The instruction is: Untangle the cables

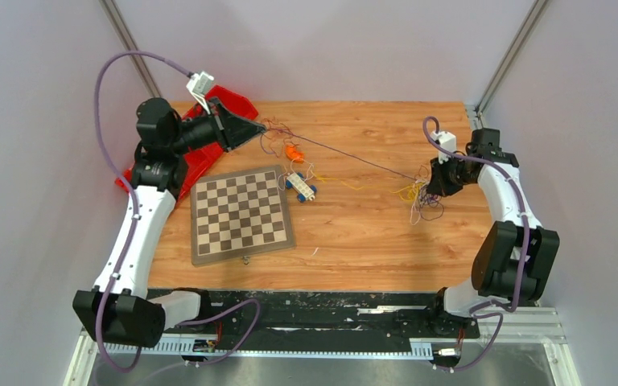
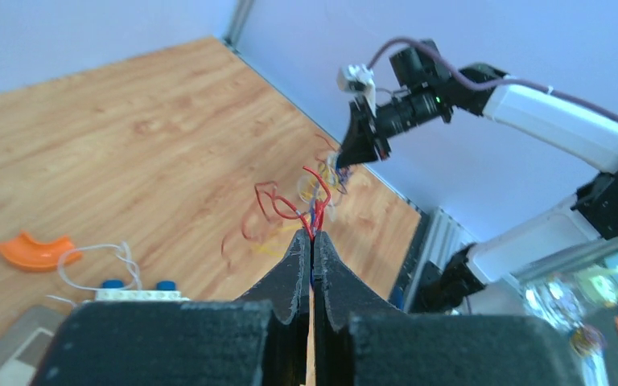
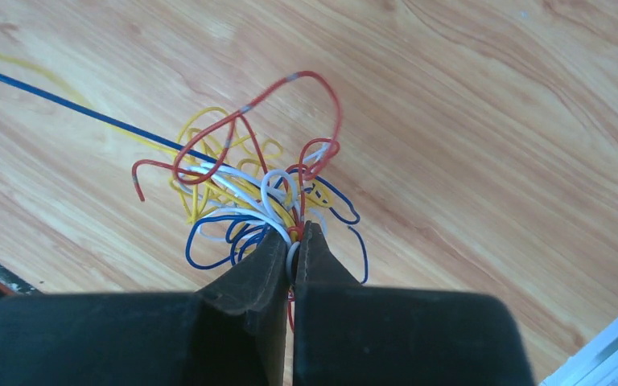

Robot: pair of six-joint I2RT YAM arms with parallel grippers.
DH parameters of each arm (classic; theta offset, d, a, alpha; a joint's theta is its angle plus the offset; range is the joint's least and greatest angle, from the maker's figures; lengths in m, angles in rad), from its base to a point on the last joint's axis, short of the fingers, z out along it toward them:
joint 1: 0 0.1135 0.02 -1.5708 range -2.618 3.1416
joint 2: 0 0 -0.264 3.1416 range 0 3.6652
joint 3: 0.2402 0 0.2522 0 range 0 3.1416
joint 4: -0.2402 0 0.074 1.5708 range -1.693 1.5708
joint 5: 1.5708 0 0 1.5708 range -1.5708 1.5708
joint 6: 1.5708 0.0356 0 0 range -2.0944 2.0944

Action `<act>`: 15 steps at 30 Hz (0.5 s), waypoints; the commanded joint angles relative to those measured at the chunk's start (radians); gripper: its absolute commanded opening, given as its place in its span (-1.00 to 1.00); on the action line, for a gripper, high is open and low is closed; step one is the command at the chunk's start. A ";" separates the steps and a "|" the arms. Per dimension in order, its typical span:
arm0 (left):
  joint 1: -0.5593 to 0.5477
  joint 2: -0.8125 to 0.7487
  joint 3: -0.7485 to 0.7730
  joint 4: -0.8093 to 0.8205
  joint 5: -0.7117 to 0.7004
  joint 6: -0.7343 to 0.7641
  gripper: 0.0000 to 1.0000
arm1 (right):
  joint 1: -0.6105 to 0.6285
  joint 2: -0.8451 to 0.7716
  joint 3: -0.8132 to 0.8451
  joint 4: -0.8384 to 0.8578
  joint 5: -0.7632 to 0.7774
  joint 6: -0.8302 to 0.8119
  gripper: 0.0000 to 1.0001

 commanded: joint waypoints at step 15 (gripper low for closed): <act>0.280 -0.001 0.235 -0.123 -0.241 0.108 -1.00 | -0.111 0.072 -0.049 0.119 0.111 -0.086 -1.00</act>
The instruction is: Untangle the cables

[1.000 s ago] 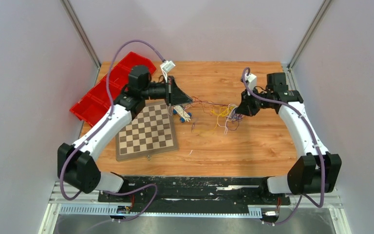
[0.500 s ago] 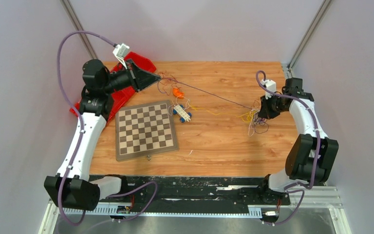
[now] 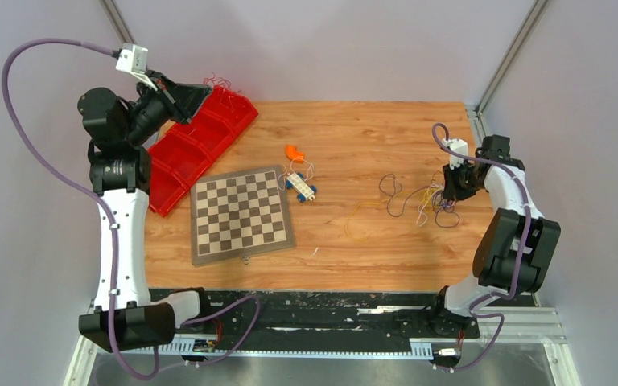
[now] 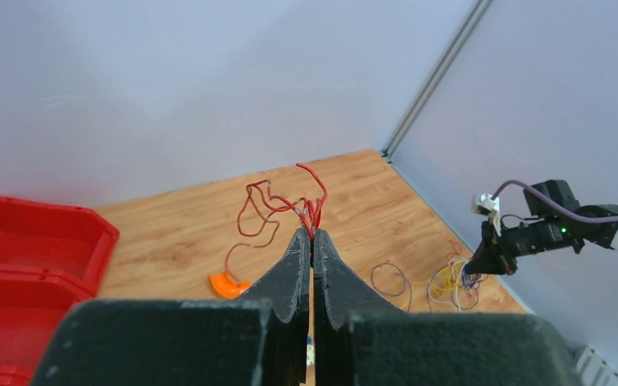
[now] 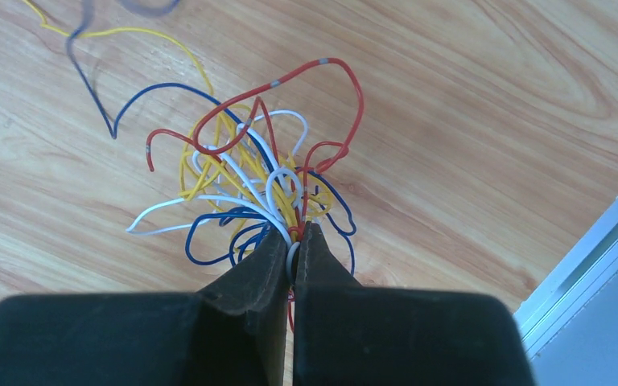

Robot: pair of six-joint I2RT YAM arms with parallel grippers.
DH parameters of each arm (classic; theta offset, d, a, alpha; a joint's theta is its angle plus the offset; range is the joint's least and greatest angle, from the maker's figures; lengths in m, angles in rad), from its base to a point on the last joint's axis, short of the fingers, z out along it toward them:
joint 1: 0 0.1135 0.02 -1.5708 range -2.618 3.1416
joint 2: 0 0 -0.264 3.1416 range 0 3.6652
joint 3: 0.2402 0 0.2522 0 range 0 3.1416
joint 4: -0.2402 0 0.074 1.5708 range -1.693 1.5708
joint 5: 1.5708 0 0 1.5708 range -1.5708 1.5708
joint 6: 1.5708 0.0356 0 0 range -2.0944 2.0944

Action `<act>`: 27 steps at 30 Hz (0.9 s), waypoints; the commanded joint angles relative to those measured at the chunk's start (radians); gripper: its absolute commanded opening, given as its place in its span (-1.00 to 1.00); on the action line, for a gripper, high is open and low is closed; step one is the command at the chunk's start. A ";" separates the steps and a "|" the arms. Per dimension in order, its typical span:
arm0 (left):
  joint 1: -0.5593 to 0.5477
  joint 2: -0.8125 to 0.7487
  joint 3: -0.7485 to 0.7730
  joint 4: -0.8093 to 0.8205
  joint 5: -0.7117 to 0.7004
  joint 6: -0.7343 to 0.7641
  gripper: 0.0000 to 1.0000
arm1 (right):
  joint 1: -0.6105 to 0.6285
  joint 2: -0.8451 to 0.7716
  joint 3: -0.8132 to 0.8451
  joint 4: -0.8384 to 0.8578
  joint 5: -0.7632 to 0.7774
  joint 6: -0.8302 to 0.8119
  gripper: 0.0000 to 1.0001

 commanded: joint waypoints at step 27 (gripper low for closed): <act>-0.171 0.379 0.015 -0.261 0.129 0.487 0.81 | 0.190 -0.144 0.262 -0.304 -0.579 0.067 -0.95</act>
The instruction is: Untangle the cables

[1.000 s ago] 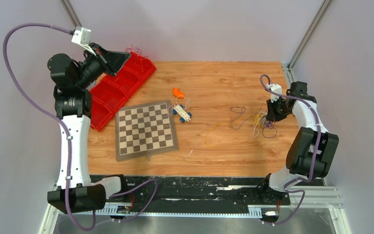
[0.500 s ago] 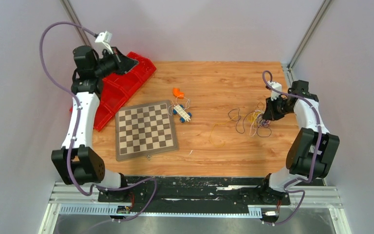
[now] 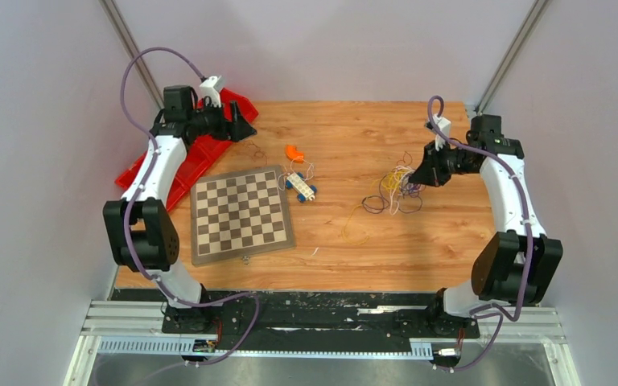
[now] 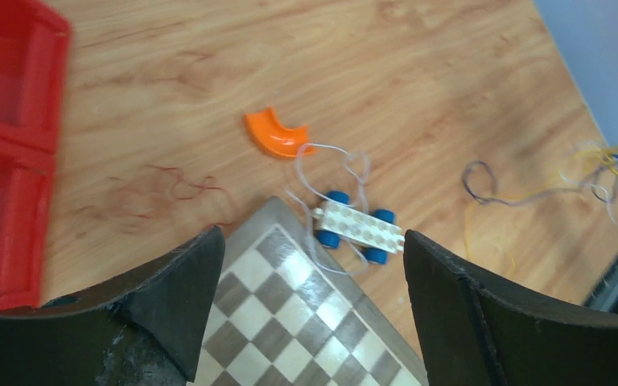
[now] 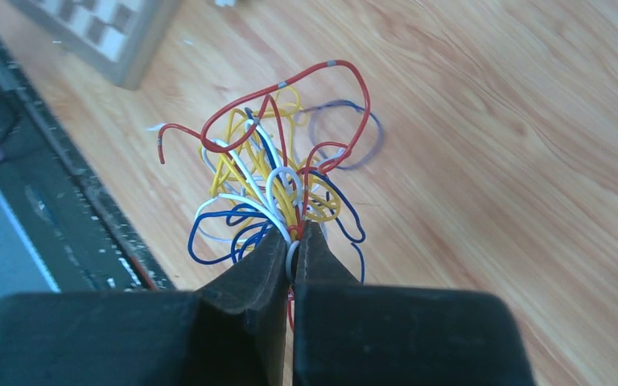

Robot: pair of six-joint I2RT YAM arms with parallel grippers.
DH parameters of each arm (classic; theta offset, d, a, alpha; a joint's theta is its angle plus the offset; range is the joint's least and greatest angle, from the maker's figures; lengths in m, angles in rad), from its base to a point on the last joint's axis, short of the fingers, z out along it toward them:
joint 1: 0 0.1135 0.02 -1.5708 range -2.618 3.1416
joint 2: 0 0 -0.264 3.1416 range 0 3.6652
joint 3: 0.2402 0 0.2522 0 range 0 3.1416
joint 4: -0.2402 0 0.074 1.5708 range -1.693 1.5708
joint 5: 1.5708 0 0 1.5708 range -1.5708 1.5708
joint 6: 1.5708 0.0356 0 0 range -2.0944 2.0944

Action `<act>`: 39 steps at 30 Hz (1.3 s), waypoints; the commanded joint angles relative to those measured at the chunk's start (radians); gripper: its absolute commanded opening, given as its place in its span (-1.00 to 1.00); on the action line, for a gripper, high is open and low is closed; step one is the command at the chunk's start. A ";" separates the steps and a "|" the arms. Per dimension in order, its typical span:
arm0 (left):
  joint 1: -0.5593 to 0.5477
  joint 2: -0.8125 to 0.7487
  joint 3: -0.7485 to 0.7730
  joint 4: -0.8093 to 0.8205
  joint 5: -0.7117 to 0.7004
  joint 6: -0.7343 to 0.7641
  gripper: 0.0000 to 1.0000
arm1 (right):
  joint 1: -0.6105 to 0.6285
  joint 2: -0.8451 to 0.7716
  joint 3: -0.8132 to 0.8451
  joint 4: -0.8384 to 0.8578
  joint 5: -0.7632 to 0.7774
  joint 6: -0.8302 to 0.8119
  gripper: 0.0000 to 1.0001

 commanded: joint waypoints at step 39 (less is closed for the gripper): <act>-0.522 -0.410 -0.357 0.402 0.297 -0.334 -1.00 | 0.373 -0.168 0.022 0.098 -0.016 0.232 -1.00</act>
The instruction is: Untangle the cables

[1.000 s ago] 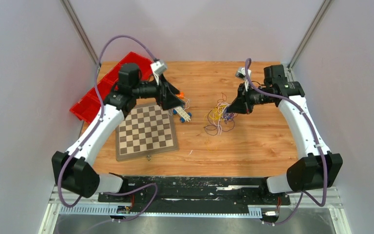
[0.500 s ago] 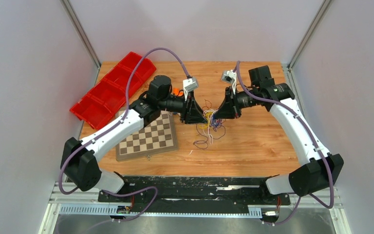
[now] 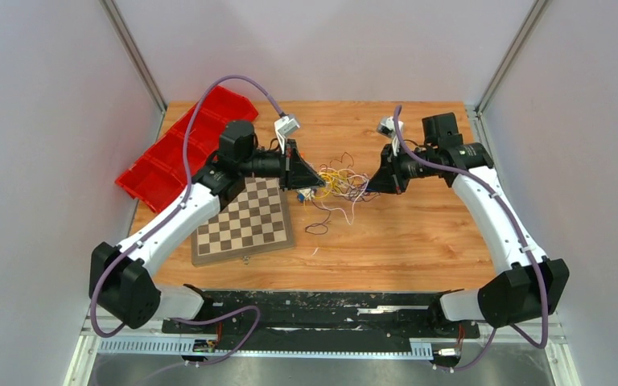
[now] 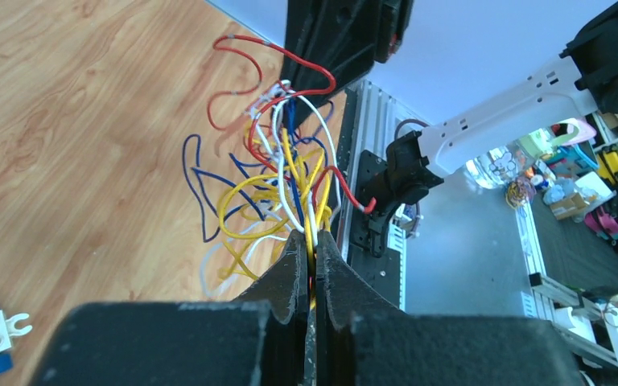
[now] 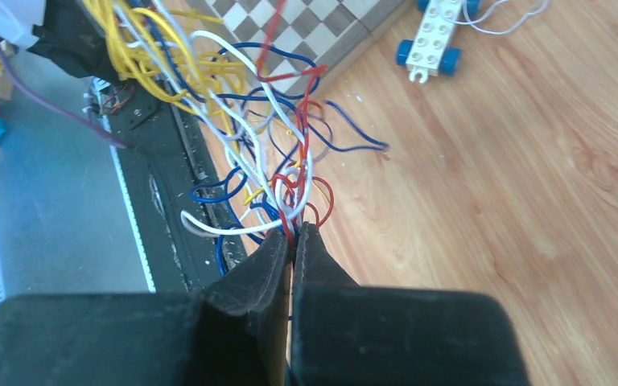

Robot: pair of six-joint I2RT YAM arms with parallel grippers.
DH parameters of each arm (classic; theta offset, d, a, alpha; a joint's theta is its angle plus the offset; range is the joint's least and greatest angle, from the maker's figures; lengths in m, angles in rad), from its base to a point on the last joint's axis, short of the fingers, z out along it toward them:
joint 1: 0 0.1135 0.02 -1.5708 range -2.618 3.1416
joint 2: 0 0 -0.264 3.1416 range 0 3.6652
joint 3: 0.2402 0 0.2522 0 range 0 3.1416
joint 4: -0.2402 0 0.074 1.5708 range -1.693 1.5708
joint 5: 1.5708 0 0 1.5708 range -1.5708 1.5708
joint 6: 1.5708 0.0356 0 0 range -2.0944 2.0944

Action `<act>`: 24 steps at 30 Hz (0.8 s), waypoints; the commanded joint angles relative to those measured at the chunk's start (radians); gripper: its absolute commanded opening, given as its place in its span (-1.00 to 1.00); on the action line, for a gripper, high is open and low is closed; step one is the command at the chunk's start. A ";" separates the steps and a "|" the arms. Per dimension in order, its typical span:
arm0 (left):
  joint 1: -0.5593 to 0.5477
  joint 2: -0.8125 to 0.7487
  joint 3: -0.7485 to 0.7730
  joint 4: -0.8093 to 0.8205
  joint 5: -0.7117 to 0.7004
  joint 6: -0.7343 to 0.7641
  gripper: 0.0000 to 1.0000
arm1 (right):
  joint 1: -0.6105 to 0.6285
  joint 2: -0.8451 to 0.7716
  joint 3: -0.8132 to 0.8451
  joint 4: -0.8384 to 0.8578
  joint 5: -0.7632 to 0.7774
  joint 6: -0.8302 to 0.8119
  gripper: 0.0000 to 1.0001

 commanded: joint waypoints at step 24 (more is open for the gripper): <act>0.566 -0.200 0.053 -0.308 0.075 0.167 -1.00 | -0.660 0.168 0.062 -0.009 0.325 -0.325 -1.00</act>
